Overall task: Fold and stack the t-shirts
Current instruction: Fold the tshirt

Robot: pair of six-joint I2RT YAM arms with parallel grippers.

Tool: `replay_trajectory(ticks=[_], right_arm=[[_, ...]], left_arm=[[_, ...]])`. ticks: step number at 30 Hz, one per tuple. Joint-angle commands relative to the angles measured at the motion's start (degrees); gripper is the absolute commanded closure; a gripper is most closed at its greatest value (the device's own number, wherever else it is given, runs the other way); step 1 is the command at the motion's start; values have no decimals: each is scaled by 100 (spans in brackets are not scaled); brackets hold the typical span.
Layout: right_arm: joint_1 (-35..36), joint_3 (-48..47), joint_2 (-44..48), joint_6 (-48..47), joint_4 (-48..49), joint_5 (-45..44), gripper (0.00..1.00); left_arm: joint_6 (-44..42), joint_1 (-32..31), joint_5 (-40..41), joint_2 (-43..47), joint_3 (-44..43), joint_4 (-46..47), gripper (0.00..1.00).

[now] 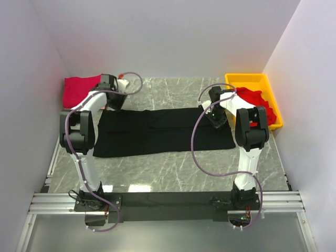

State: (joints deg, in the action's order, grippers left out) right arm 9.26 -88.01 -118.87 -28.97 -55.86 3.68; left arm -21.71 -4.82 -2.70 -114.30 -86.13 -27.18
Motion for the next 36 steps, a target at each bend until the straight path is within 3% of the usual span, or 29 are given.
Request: replay_trajectory(ticks=[1,9,20,24,30,36], right_arm=[[50,-252,57,-82,-65,-34,95],[41,-366,294,-56,-197,167,95],[41,-542,329,-3,-356,282,94],[41,-498,373,5,-347,247,95],[41,-445,426,6,-329,203,94],[41,-454,408,-29,-347,133,94]], left_arm=[[-52,148,252,4,-466,231,39],[-237,192,-818,417,-115,-173,40],[-306,271,-592,-522,-1002,-446,39],[-439,385,-916,-795,-1327,-797,39],[-527,658,-1531,-1129,-1784,-1289,45],[-597,728,-1804,-1156,-1837,-1457,58]])
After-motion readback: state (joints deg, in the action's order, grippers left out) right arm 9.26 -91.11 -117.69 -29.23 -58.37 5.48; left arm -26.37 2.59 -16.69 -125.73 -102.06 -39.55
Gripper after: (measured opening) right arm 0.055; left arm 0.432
